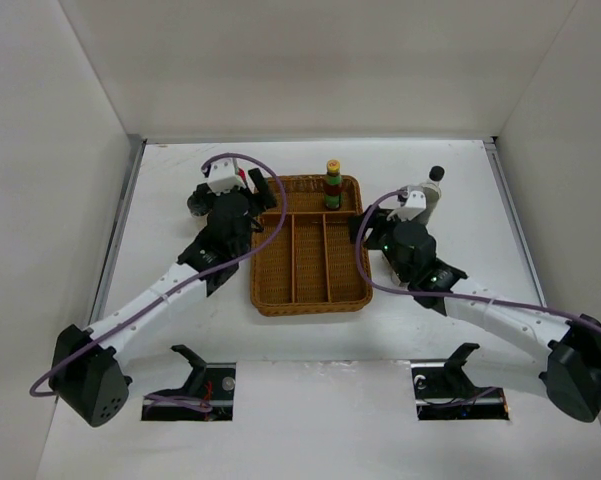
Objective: Organize the condiment bottles
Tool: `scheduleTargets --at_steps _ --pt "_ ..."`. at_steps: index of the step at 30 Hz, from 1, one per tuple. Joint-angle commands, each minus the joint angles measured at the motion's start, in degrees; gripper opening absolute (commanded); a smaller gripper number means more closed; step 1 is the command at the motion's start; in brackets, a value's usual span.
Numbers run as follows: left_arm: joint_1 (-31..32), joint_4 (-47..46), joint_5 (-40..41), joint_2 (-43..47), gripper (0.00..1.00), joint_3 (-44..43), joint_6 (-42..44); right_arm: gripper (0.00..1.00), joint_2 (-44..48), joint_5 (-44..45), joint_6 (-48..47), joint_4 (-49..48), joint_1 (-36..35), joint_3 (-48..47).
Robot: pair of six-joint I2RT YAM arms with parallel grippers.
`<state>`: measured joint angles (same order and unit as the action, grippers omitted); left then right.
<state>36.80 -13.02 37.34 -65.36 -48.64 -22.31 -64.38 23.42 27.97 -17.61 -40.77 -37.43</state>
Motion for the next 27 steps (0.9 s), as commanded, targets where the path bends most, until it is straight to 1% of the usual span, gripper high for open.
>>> scheduleTargets --at_steps 1,4,9,14,16,20,23,25,27 --pt "-3.08 10.27 5.81 -0.02 0.78 -1.89 2.97 0.69 0.13 -2.07 1.65 -4.98 -1.19 0.51" --pt "-6.16 13.80 3.71 -1.78 0.78 -2.16 2.09 0.69 0.04 -1.62 1.65 -5.33 -1.28 1.30" --pt "-8.45 13.98 -0.42 -6.95 0.76 -3.29 1.39 0.70 1.10 -1.01 1.65 -5.60 -0.84 2.18" --pt "-9.42 12.93 -3.24 -11.45 0.75 -4.70 0.95 0.70 0.92 -1.01 1.30 -5.77 -0.84 2.27" --pt "-9.68 13.10 -3.07 -12.07 0.73 -5.15 0.77 0.70 0.31 -1.09 1.30 -5.77 -0.84 2.19" --pt "-9.86 12.40 -2.10 -10.84 0.71 -3.39 0.33 0.71 -0.66 -1.27 0.78 -5.60 -1.02 1.48" --pt "-10.39 12.40 -2.19 -11.28 0.67 -3.13 0.33 0.71 -0.92 -1.27 0.77 -5.77 -1.02 1.48" --pt "-10.39 11.79 -1.84 -11.54 0.63 -2.69 0.33 0.71 -0.84 -1.18 0.60 -5.34 -1.02 1.40" --pt "-10.65 11.43 -2.53 -12.59 0.62 -2.95 0.33 0.71 0.04 -1.01 0.34 -5.68 -1.02 1.66"
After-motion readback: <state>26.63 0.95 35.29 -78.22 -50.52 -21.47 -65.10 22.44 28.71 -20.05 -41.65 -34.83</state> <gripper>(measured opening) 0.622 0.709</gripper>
